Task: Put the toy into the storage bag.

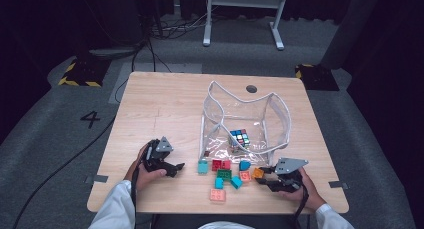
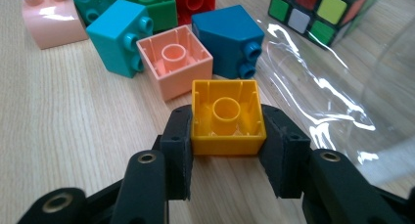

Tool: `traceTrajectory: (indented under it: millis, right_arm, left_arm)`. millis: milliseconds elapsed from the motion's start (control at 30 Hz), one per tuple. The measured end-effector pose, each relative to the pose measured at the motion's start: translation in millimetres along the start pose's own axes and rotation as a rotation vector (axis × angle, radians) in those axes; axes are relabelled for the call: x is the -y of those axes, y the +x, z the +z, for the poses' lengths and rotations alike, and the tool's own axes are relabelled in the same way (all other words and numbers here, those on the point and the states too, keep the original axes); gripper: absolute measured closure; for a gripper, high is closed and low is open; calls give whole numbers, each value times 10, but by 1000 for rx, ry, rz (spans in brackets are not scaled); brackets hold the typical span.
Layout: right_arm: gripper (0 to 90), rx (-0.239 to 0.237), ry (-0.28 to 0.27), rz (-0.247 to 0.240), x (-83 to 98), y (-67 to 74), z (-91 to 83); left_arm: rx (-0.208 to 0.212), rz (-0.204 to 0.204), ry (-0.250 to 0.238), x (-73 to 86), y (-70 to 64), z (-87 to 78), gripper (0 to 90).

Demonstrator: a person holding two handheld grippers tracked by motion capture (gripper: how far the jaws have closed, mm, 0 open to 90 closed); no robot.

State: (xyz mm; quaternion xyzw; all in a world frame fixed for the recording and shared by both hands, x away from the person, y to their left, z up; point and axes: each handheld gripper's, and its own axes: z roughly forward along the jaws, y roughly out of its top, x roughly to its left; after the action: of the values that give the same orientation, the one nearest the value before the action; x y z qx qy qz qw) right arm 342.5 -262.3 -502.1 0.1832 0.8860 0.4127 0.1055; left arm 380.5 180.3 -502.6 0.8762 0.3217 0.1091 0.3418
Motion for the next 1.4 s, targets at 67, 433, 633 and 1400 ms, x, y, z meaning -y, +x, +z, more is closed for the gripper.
traceTrajectory:
  millis: [67, 433, 633, 1400]
  right_arm:
    - [591, -3, -4, 6, 32, -18, -41]
    - [591, 67, -47, 68, 146, -189, -426]
    - [591, 122, -71, 84, 148, -264, -572]
    - [591, 323, -204, 180, -232, -765, -1163]
  left_arm:
    - [1, -1, 0, 0, 0, 0, 101]
    - [1, -1, 0, 0, -1, 0, 101]
    - [-2, 1, -1, 0, 0, 0, 101]
    - [0, 0, 0, 0, 0, 0, 101]
